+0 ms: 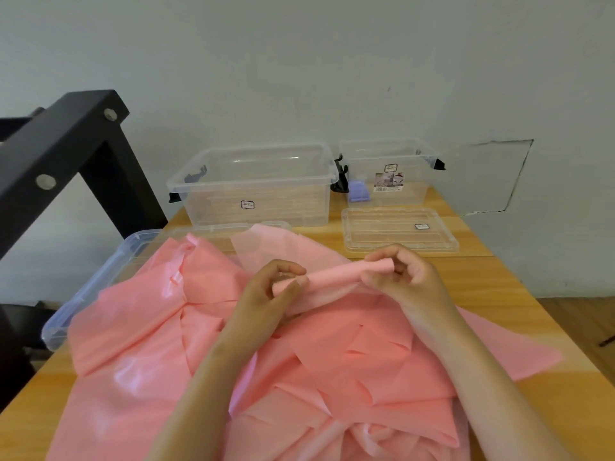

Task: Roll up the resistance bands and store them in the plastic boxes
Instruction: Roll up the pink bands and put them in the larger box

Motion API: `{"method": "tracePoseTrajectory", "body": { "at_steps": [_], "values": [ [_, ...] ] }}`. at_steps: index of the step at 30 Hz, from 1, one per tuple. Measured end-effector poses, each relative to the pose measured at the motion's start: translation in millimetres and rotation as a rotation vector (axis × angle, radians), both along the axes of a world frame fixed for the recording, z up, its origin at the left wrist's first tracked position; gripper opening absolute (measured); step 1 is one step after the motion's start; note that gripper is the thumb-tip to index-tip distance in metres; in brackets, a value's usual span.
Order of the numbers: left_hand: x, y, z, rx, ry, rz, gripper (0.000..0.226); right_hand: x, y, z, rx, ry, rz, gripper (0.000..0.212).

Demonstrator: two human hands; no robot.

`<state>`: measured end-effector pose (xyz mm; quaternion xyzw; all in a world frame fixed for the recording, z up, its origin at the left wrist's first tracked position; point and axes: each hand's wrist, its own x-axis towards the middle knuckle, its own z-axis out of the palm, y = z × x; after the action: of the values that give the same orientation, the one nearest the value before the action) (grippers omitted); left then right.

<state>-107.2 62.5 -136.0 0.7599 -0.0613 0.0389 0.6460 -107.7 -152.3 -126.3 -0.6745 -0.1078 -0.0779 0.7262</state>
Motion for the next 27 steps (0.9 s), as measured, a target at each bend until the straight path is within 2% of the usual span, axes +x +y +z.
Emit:
{"method": "tracePoseTrajectory", "body": {
  "at_steps": [5,7,9,11,13,16,18,20,22,25,27],
  "values": [
    [-3,-2,5,-0.151,0.026,-0.025,0.013,0,1,-1,0.01,-0.052,0.031,0.03],
    [-4,-1,5,-0.119,0.026,-0.04,0.013,1,1,-2,0.035,-0.064,0.033,0.032],
    [-4,-1,5,-0.026,0.004,-0.068,0.002,1,1,-2,0.048,-0.073,0.022,0.033],
    [-5,-3,5,-0.047,-0.008,-0.082,0.007,1,2,-1,0.042,-0.07,0.006,0.033],
    [-5,-3,8,-0.133,-0.019,-0.051,0.003,1,0,-1,0.013,-0.048,0.011,0.039],
    [-5,-1,9,-0.22,-0.059,-0.017,0.011,0,-3,-1,-0.026,0.082,0.098,0.053],
    [-6,-2,11,-0.271,-0.081,-0.027,0.015,0,-2,-1,-0.055,0.14,0.098,0.044],
    [-8,-4,14,-0.292,-0.068,-0.014,0.018,-1,0,1,-0.071,0.121,0.018,0.025],
    [-7,-4,13,-0.232,-0.079,0.019,0.018,-2,1,2,-0.065,0.065,-0.026,0.013],
    [-3,-1,6,0.032,-0.157,0.075,0.014,-3,1,3,-0.039,0.014,-0.037,0.014],
    [-3,-1,4,0.074,-0.152,0.09,0.016,-3,0,4,-0.035,-0.01,-0.046,0.015]
  ]
}}
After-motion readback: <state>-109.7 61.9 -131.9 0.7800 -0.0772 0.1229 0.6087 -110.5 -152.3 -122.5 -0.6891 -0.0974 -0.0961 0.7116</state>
